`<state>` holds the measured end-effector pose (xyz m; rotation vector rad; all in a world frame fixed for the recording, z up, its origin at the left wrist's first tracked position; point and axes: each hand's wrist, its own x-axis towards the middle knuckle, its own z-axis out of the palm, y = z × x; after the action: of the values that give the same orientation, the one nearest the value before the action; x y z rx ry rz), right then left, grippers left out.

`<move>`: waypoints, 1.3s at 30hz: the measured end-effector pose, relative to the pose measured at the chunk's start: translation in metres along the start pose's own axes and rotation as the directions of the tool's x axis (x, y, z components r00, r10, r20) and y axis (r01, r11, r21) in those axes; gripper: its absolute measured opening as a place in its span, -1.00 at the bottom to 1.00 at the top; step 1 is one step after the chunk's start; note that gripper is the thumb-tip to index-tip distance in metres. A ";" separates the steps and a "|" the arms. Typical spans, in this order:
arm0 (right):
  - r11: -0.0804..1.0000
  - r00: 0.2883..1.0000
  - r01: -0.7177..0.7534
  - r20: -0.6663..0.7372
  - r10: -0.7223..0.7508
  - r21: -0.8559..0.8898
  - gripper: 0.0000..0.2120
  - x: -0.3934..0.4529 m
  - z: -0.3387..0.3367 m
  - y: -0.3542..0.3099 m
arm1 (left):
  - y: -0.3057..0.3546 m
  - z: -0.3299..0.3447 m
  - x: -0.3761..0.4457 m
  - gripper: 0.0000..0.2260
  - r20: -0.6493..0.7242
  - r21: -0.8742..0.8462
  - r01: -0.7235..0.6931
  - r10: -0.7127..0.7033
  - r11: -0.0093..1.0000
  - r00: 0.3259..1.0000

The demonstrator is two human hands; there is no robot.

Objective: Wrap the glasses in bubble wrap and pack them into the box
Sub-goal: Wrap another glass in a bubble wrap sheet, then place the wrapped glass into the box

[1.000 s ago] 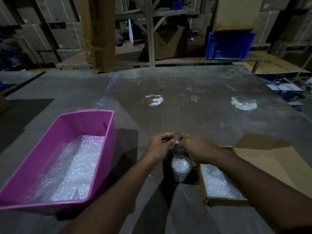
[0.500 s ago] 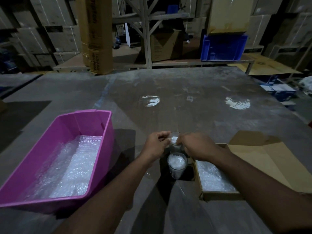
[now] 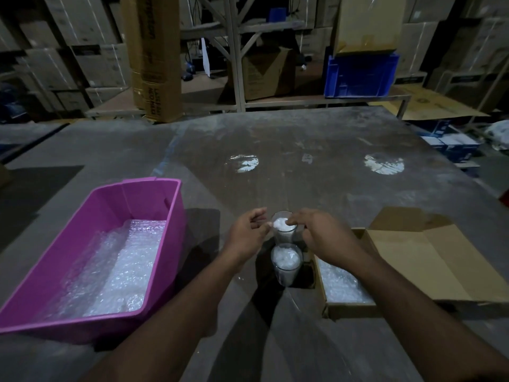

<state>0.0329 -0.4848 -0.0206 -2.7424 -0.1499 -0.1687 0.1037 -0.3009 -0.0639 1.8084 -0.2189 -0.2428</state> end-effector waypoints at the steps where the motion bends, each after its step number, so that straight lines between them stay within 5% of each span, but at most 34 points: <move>1: 0.999 0.998 0.040 -0.046 -0.039 0.005 -0.57 -0.006 -0.002 -0.003 | 0.001 -0.002 -0.004 -0.61 -0.020 -0.002 -0.012 0.012 1.000 1.000; 9: 0.930 0.945 0.327 0.059 -0.322 -0.166 -0.74 -0.039 0.019 -0.014 | 0.003 -0.015 -0.048 -0.84 -0.088 0.036 -0.102 0.105 0.994 0.991; 19: 0.949 0.959 0.282 0.049 -0.278 -0.142 -0.61 -0.045 0.041 -0.007 | -0.017 -0.016 -0.076 -0.80 0.038 0.035 -0.049 0.048 0.998 0.998; 26: 0.976 0.995 0.098 -0.004 -0.099 0.195 -0.45 -0.063 0.030 -0.011 | -0.038 -0.004 -0.081 -0.39 0.130 0.199 -0.035 0.009 0.979 0.992; 35: 0.855 0.959 -0.028 -0.226 0.168 0.518 -0.55 -0.083 0.020 -0.012 | -0.030 0.017 -0.074 -0.44 0.058 0.222 -0.106 0.096 0.969 0.994; 39: 0.783 0.910 -0.012 -0.317 0.265 0.622 -0.59 -0.095 0.012 -0.009 | -0.019 0.010 -0.081 -0.51 0.030 0.084 -0.067 0.065 0.994 0.997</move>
<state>-0.0607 -0.4799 -0.0413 -2.0074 0.1036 -0.5240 0.0232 -0.2828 -0.0803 1.8791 -0.3119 -0.2141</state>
